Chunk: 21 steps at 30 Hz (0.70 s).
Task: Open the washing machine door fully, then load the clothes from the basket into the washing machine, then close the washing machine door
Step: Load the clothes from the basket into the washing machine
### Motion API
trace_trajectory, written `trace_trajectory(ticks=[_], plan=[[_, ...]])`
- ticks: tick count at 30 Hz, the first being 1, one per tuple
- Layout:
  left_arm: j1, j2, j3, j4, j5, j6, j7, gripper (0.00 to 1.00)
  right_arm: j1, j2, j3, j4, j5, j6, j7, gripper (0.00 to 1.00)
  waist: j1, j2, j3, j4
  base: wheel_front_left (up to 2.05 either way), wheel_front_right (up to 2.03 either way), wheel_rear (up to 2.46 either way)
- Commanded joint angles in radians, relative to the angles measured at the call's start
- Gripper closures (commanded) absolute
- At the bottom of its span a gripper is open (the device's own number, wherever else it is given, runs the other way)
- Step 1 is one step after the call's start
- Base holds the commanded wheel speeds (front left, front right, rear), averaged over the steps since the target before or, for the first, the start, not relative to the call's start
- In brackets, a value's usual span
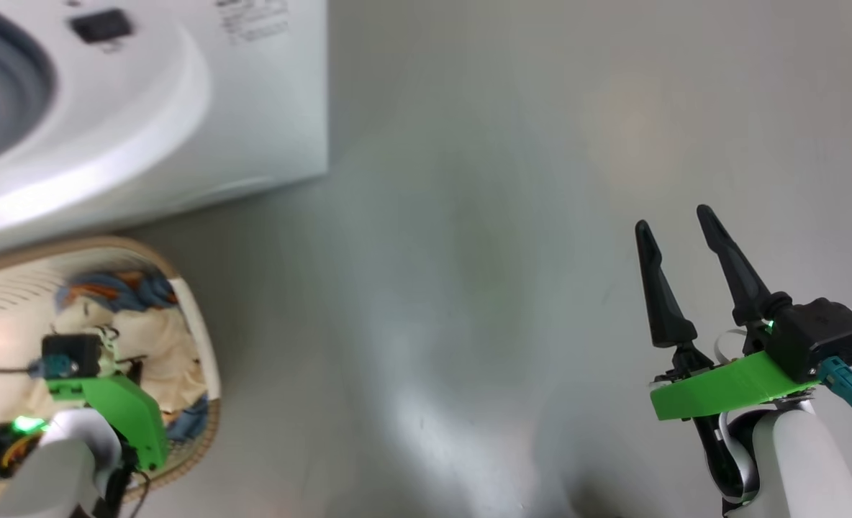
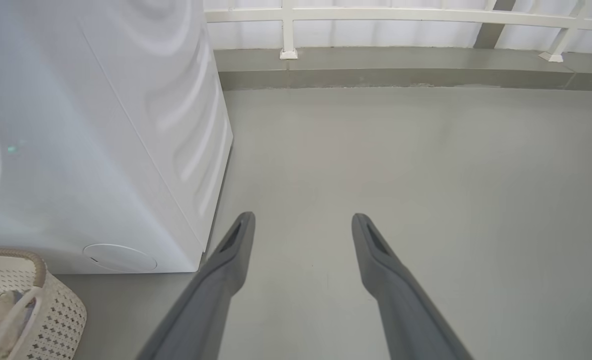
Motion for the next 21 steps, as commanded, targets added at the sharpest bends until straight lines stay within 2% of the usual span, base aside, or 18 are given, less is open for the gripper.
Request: trace_trajectory(ticks=[1,11,16,21], plan=[[0.045,0.024,0.028,-0.005,-0.019,-0.005,-0.029,1.0,0.023,-0.004,0.019,-0.018,-0.013,0.002,0.009,0.0,0.0,0.0,-0.114,0.072,0.0,0.0,0.0],[0.152,0.001,0.06,-0.073,-0.054,-0.004,-0.08,1.0,0.076,-0.004,0.011,-0.016,-0.022,0.002,0.043,0.0,0.0,0.0,-0.279,0.147,0.0,0.0,0.0],[0.217,0.012,0.088,-0.181,-0.047,0.019,-0.081,1.0,0.103,-0.004,0.009,-0.018,-0.023,0.002,0.053,0.0,0.0,0.0,-0.336,0.167,0.0,0.0,0.0],[0.327,0.02,0.13,-0.339,-0.016,0.067,-0.082,1.0,0.137,-0.004,0.006,-0.021,-0.025,0.002,0.064,0.0,0.0,0.0,-0.401,0.187,0.0,0.0,0.0]])
